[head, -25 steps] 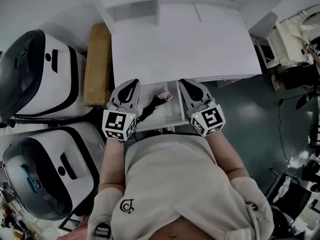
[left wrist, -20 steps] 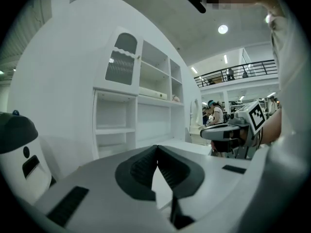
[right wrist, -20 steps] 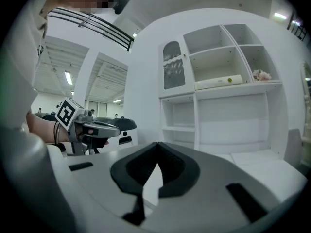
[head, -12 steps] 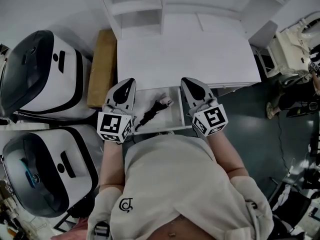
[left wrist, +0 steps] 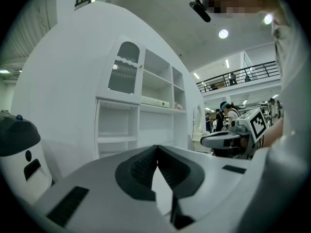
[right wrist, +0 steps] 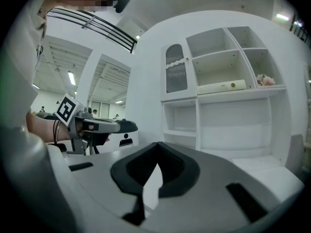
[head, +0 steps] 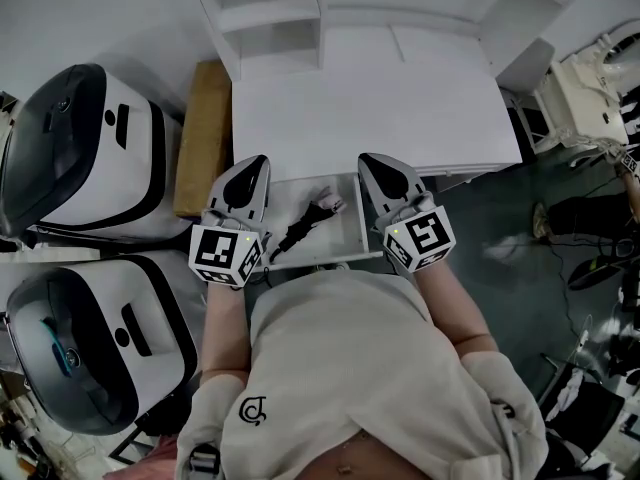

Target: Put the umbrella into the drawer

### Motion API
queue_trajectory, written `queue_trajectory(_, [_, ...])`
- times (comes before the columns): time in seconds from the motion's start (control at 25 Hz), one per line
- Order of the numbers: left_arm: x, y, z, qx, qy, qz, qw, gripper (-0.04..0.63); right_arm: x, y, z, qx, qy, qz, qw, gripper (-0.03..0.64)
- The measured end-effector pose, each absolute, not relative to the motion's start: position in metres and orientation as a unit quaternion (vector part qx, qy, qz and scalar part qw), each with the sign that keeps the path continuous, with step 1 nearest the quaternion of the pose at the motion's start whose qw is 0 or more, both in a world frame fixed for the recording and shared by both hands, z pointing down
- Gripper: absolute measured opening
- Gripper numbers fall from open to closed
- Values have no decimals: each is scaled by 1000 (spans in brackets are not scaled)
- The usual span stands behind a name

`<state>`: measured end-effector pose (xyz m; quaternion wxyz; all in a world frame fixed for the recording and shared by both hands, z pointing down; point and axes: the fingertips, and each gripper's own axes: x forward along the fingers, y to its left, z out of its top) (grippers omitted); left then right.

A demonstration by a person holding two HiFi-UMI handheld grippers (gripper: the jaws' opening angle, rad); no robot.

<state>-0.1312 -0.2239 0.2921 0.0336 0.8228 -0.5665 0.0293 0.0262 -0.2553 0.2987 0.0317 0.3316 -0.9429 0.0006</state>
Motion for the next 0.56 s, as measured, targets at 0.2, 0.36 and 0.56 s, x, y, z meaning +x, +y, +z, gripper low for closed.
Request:
queue_trajectory(0.2, [-131, -226, 289, 820, -571, 32, 28, 12, 25, -257, 300, 333, -942, 7, 28, 5])
queue_trajectory(0.36, [-130, -226, 291, 818, -573, 34, 31, 12, 26, -257, 299, 332, -943, 6, 27, 5])
queue_trajectory(0.56, [-127, -230, 295, 820, -570, 34, 42, 12, 26, -259, 295, 335, -942, -1, 26, 5])
